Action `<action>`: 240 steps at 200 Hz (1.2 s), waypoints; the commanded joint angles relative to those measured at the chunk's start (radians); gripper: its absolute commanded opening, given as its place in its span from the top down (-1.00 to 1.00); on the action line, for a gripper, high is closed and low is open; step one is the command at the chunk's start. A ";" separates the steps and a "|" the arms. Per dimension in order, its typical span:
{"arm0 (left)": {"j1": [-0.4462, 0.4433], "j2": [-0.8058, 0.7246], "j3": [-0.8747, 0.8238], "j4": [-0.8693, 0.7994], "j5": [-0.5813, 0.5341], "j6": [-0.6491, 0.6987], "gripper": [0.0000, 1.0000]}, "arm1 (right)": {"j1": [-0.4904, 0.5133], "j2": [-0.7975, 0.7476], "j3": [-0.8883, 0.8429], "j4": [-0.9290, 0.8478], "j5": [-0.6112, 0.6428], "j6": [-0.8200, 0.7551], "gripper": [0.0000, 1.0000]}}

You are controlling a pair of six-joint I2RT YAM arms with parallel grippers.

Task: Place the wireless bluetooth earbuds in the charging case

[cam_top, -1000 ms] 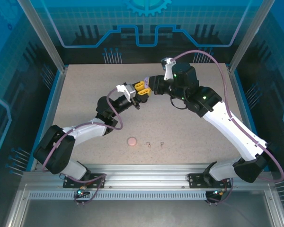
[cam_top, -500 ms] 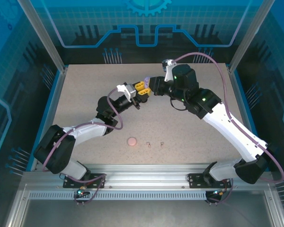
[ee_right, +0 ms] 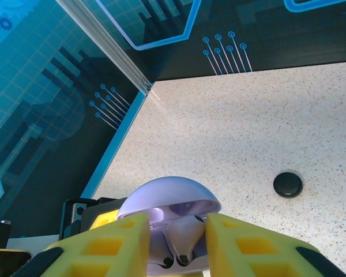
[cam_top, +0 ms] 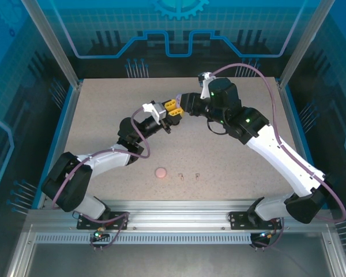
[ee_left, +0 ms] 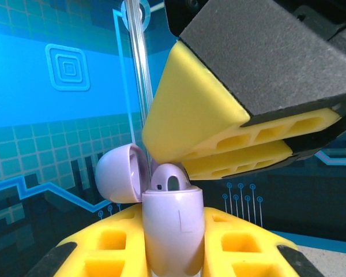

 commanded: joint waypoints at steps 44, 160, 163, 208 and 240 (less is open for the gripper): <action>-0.012 0.002 0.006 0.071 -0.021 0.003 1.00 | -0.009 0.022 0.078 -0.056 -0.004 -0.011 0.01; -0.013 0.009 -0.012 0.058 0.008 -0.005 1.00 | -0.141 0.137 0.332 -0.218 -0.156 -0.113 -0.29; -0.013 0.010 -0.010 0.054 0.010 -0.005 1.00 | -0.142 0.152 0.351 -0.232 -0.165 -0.117 -0.27; -0.013 0.002 -0.004 0.012 0.039 0.005 1.00 | -0.147 0.344 0.566 -0.356 -0.263 -0.176 0.35; -0.012 -0.002 0.005 -0.007 0.040 0.014 1.00 | -0.147 0.418 0.647 -0.436 -0.317 -0.212 0.66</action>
